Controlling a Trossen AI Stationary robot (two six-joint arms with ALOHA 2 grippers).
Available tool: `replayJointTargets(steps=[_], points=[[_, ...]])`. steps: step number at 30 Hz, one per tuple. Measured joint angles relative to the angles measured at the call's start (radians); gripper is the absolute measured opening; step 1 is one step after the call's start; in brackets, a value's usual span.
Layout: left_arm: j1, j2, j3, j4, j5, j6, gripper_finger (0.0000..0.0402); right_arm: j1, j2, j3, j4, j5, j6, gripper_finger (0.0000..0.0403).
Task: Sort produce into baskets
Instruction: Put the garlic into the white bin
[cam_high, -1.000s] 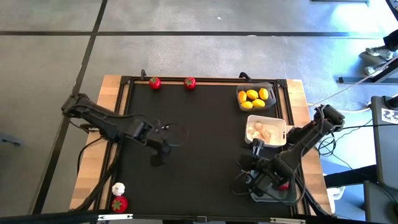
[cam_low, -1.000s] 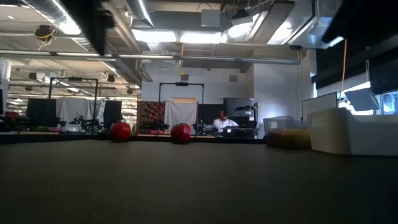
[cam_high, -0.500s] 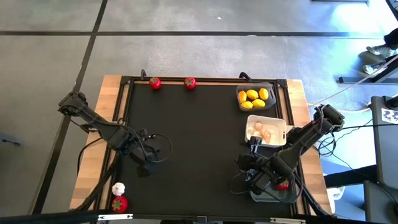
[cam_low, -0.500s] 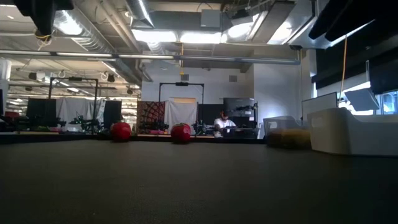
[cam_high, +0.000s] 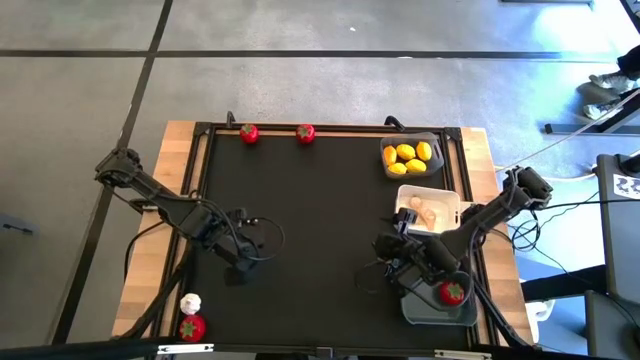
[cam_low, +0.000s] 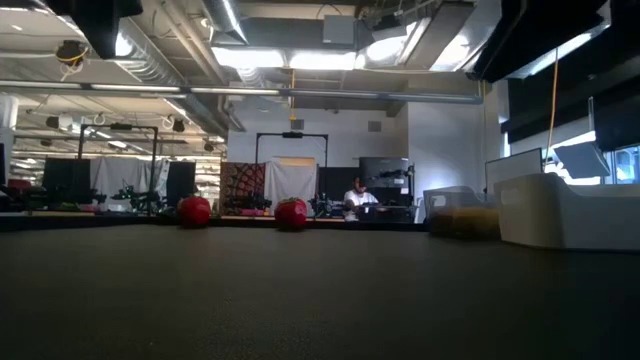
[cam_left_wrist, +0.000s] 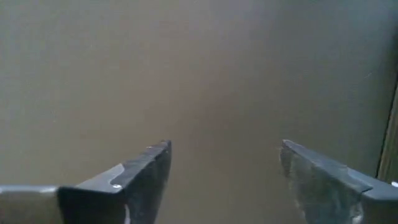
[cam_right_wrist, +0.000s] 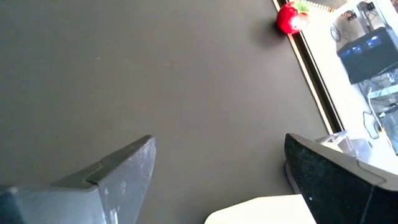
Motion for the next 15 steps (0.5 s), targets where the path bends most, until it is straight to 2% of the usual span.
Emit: replayJointTargets(steps=[5, 11, 15], points=[[-0.001, 0.002, 0.0, 0.023, 0.026, 0.004, 0.0324, -0.004, 0.0, 0.0, 0.0, -0.001, 0.0, 0.0353], [-0.002, 0.002, 0.0, 0.073, 0.013, -0.09, 0.0325, -0.003, 0.0, 0.0, 0.0, -0.001, -0.001, 0.0353], [-0.019, 0.002, 0.0, 0.055, 0.056, -0.186, 0.0324, -0.003, 0.0, 0.0, 0.0, -0.001, -0.001, 0.0353]])
